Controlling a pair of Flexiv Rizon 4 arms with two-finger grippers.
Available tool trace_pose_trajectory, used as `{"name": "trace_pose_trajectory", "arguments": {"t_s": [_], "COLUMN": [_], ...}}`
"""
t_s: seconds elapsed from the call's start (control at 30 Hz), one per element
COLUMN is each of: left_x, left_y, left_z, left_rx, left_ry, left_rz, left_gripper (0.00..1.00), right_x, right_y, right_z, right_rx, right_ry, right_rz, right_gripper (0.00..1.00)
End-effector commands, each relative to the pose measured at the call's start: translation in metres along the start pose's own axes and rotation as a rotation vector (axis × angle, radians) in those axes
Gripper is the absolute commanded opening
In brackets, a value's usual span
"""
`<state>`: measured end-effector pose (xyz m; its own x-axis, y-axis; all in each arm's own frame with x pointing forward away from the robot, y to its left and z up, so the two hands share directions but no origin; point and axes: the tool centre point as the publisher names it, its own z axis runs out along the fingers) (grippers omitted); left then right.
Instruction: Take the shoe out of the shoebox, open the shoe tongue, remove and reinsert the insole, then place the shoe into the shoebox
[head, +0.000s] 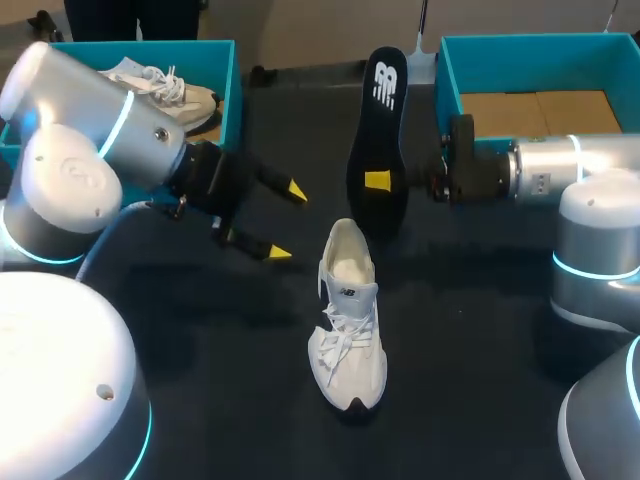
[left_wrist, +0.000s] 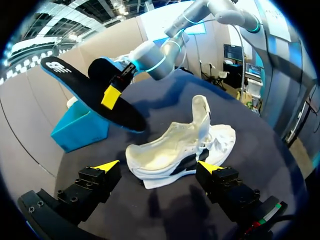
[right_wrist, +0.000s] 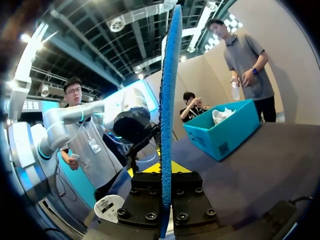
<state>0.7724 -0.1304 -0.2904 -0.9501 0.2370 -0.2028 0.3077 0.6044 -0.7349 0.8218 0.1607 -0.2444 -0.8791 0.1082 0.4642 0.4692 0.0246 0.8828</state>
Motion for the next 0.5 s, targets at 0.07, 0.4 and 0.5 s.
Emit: {"name": "trace_pose_trajectory", "arguments": {"t_s": [0.07, 0.4, 0.5], "left_x": [0.007, 0.018, 0.019], "left_y": [0.013, 0.030, 0.034], "left_z": [0.020, 0.046, 0.052], "left_rx": [-0.016, -0.032, -0.041], "left_ry": [-0.011, 0.033, 0.035], "left_rz": [-0.018, -0.017, -0.016], "left_gripper": [1.00, 1.00, 1.00], "right_x": [0.003, 0.004, 0.004], "right_y": [-0.007, -0.007, -0.007], "right_z": [0.000, -0.001, -0.001], "right_rx": [-0.003, -0.014, -0.014], "right_ry": [-0.018, -0.019, -0.019], "right_rz": [0.009, 0.014, 0.014], "right_gripper": [0.00, 0.00, 0.00]}}
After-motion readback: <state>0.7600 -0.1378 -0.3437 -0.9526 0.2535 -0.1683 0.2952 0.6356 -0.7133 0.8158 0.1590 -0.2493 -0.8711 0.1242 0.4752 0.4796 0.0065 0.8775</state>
